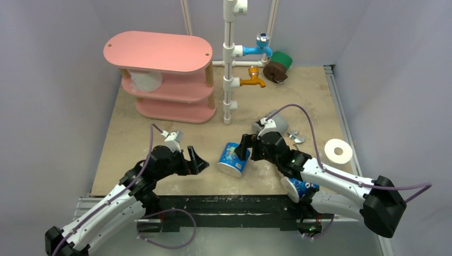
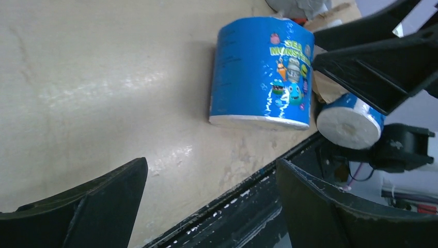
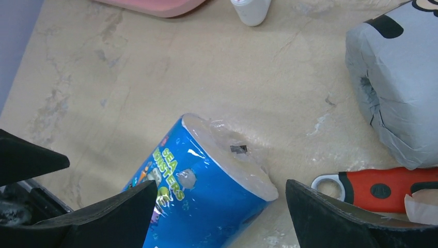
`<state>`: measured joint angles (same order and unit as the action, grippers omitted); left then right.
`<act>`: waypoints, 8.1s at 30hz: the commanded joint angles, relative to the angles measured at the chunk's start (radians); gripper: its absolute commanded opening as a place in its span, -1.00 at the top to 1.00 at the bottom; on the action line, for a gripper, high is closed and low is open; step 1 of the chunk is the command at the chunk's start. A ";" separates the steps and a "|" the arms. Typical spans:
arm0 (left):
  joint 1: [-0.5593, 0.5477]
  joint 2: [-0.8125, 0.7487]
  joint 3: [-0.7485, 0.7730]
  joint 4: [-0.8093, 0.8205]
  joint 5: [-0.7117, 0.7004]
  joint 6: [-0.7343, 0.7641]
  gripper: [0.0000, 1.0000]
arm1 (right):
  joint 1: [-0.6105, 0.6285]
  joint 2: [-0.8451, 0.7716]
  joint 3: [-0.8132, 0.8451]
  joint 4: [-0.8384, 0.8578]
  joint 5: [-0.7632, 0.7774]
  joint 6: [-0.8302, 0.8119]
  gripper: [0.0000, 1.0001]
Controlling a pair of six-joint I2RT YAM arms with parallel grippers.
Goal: Place and organize the paper towels onto the shelf
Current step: Adjust the paper towel at the center of the board, then pick up the paper towel from the center of the board.
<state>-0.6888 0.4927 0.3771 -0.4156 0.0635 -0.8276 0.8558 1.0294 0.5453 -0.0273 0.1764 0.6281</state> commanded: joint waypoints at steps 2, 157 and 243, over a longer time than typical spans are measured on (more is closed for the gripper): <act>-0.004 0.088 -0.028 0.227 0.218 0.026 -0.86 | -0.022 0.006 0.024 0.076 -0.075 -0.011 -0.93; -0.147 0.675 0.655 -0.443 -0.209 0.648 0.42 | -0.023 -0.373 -0.123 -0.008 -0.066 -0.024 -0.91; 0.036 0.353 0.441 -0.464 -0.344 -0.018 -0.86 | -0.023 -0.400 -0.143 -0.025 -0.068 -0.047 -0.93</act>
<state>-0.6605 0.7921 0.8181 -0.9047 -0.3107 -0.8032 0.8364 0.6430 0.4049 -0.0681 0.1120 0.5903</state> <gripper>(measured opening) 0.970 0.961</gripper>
